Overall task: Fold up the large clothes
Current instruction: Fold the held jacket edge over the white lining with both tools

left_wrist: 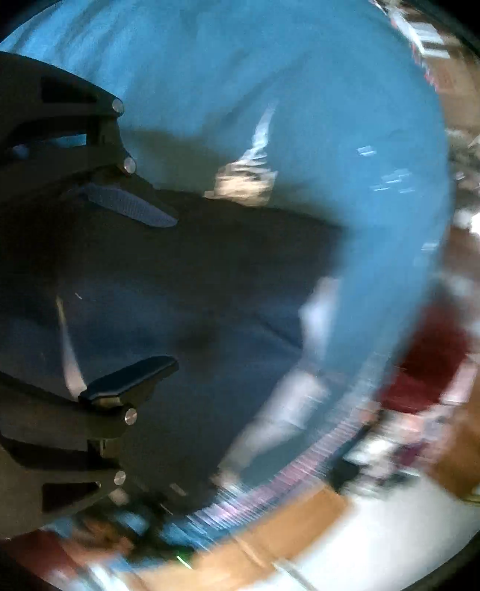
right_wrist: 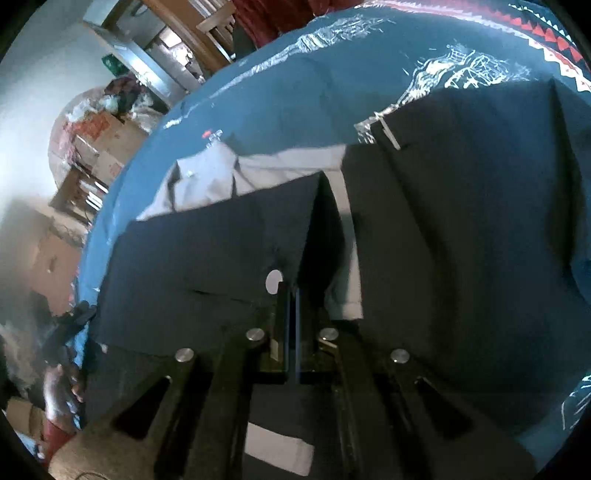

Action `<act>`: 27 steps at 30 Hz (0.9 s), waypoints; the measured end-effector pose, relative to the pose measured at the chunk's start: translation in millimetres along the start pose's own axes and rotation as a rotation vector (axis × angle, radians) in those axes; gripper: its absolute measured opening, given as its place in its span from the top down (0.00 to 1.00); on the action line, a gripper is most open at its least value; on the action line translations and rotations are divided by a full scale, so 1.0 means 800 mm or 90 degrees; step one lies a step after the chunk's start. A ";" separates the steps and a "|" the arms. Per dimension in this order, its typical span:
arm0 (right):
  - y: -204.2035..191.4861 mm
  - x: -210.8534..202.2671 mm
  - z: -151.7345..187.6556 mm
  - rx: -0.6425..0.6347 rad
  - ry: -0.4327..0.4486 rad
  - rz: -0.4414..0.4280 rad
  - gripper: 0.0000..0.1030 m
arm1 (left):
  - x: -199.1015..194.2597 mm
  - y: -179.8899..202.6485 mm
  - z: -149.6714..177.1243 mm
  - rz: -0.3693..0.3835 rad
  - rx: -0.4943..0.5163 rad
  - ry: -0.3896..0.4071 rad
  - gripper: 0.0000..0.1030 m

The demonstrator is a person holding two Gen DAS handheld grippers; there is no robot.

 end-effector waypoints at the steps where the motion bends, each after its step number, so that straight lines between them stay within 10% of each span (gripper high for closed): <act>1: 0.010 0.001 0.005 0.000 -0.007 0.012 0.99 | 0.003 0.005 -0.001 -0.009 0.010 0.001 0.28; 6: 0.013 -0.045 0.006 -0.037 0.009 0.007 0.88 | -0.022 0.007 -0.003 0.014 -0.002 0.022 0.27; 11: 0.081 -0.186 -0.020 -0.074 0.146 0.068 0.41 | -0.065 0.045 -0.008 0.062 0.007 0.067 0.27; 14: 0.137 -0.215 -0.028 -0.123 0.145 0.192 0.37 | -0.070 0.079 -0.013 0.108 0.003 0.071 0.27; 22: 0.173 -0.171 -0.005 -0.246 0.042 0.250 0.33 | -0.041 0.134 -0.018 0.155 -0.021 0.058 0.27; 24: 0.190 -0.159 0.000 -0.277 0.021 0.293 0.38 | -0.037 0.136 -0.017 0.155 -0.025 0.054 0.27; 27: 0.219 -0.155 0.002 -0.235 -0.006 0.327 0.98 | -0.037 0.137 -0.016 0.157 -0.027 0.054 0.27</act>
Point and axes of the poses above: each gripper's, at about its wrist camera, not at the fingertips, and x roughly the way its jaws point, y to its right, z to its underside, the point moved 8 cm from there along x, roughly the way its jaws point, and after that the axes turned 3 degrees about y, right-handed, at the moved point
